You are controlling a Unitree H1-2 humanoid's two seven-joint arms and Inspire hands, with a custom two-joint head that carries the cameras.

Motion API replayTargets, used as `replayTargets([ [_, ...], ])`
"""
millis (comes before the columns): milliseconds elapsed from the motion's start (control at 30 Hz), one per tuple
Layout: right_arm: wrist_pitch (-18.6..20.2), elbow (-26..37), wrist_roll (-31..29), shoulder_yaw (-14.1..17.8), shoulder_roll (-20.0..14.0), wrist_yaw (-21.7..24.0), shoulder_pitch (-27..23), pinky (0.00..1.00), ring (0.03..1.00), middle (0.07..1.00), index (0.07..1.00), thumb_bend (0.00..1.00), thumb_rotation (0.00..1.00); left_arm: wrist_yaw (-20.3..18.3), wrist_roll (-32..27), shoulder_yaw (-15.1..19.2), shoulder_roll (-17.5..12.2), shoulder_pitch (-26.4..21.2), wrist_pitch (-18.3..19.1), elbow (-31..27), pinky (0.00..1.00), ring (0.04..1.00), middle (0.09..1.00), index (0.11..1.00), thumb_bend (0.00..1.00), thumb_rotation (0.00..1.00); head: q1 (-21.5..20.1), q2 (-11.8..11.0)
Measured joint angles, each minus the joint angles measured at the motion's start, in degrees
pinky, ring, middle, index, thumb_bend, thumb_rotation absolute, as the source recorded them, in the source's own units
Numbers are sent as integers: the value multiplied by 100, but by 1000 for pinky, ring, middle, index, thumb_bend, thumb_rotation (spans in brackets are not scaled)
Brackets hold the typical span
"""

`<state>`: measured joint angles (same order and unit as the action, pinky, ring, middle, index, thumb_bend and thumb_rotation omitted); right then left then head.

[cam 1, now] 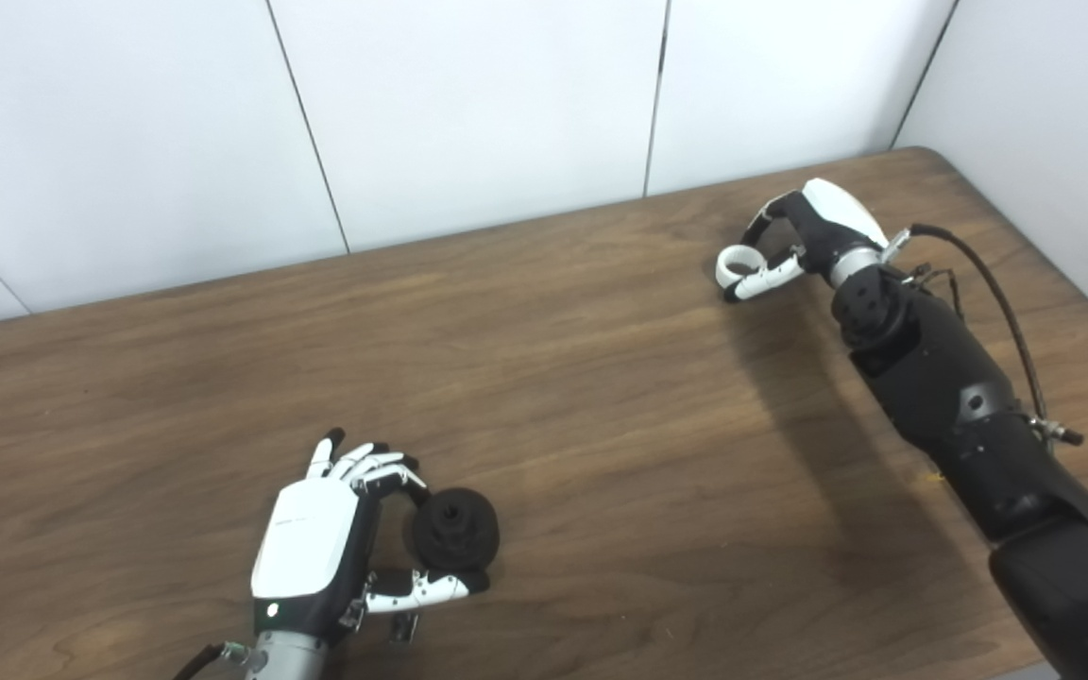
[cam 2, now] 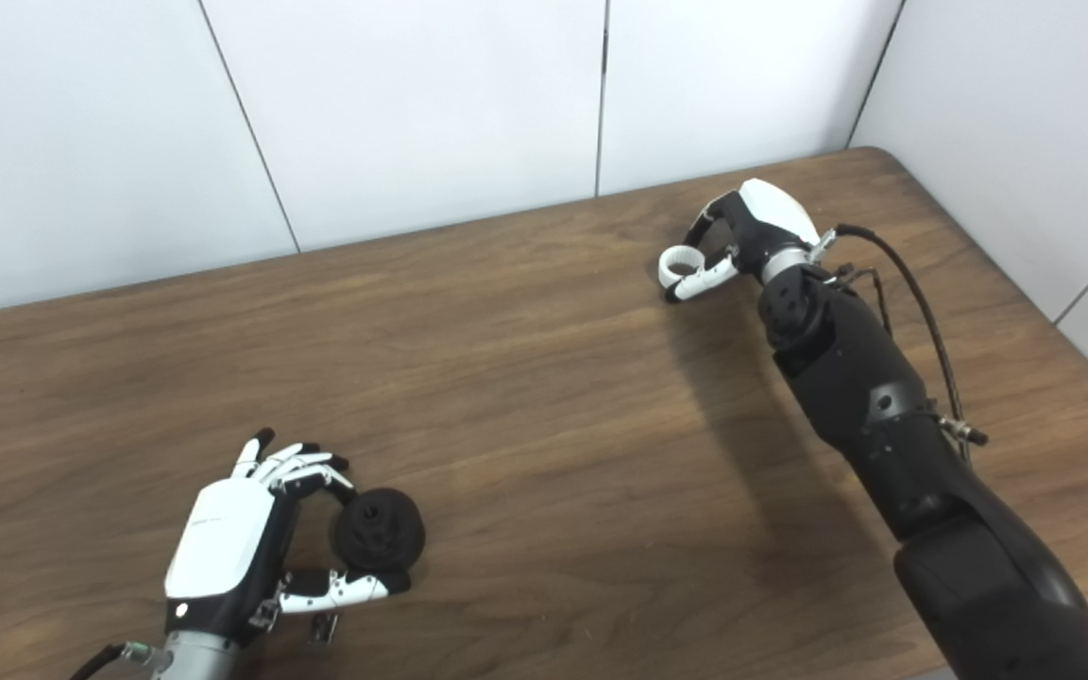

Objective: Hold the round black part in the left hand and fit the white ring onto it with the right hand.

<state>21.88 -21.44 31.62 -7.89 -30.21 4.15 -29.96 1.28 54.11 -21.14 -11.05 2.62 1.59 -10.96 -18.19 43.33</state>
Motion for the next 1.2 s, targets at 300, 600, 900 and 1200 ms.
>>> replayTargets([
  [300, -35, 390, 1, -35, -45, 78, 174, 1000, 978, 835, 485, 523, 138, 2, 77, -10, 51, 0, 18, 0, 1000, 850, 741, 482, 525, 54, 281, 53],
  [600, 84, 1860, 134, -370, -121, 826, 274, 1000, 979, 835, 485, 523, 135, 0, 144, -59, 110, -2, 99, 0, 1000, 861, 748, 481, 525, 54, 571, 114],
  [900, 163, 3034, 343, -688, -38, 1425, 549, 1000, 977, 832, 484, 524, 137, -7, 233, -136, 184, -4, 229, -27, 1000, 862, 751, 481, 525, 54, 940, 184],
  [1200, 277, 4022, 533, -938, 143, 2046, 816, 1000, 963, 838, 483, 525, 140, -127, 400, -216, 272, -8, 455, -124, 1000, 871, 755, 482, 525, 56, 1309, 263],
])
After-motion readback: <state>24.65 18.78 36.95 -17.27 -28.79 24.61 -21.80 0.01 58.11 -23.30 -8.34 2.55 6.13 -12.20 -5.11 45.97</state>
